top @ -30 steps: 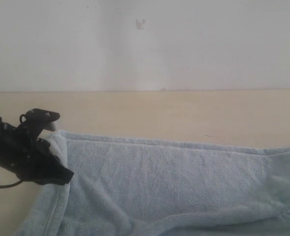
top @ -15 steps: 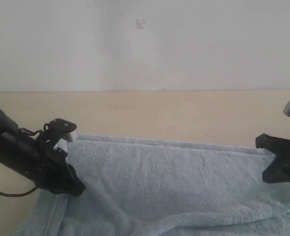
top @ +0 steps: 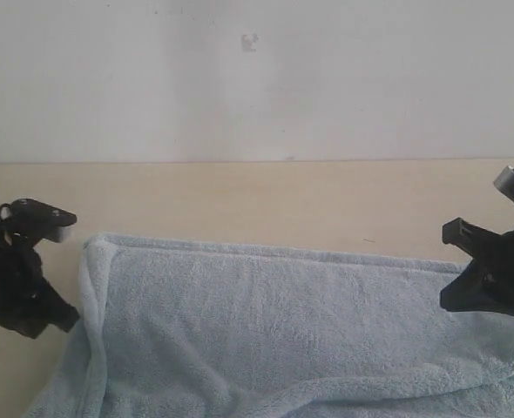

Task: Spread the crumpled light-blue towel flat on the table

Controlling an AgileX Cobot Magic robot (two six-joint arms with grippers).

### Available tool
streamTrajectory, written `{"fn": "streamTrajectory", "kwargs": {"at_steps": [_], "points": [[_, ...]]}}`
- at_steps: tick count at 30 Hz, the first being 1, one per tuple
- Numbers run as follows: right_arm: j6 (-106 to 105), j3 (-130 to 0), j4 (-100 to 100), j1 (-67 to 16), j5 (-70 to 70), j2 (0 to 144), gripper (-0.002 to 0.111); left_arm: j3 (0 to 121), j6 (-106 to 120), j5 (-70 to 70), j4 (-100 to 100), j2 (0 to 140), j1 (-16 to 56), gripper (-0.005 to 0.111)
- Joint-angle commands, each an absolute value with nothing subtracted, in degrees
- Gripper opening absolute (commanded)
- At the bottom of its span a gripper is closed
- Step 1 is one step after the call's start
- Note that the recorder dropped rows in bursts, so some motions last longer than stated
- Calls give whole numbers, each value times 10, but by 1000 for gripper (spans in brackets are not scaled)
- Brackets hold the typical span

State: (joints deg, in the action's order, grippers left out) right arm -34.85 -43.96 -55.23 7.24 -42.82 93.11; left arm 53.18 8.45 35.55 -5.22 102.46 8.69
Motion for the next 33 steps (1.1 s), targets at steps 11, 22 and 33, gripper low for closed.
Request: {"fn": "streamTrajectory", "kwargs": {"at_steps": [11, 22, 33], "points": [[-433, -441, -640, 74, -459, 926, 0, 516, 567, 366, 494, 1011, 127, 4], [-434, -441, -654, 74, -480, 926, 0, 516, 111, 351, 28, 1033, 129, 4], [-439, -441, -686, 74, -503, 926, 0, 494, -190, 418, -255, 938, 129, 4]]}}
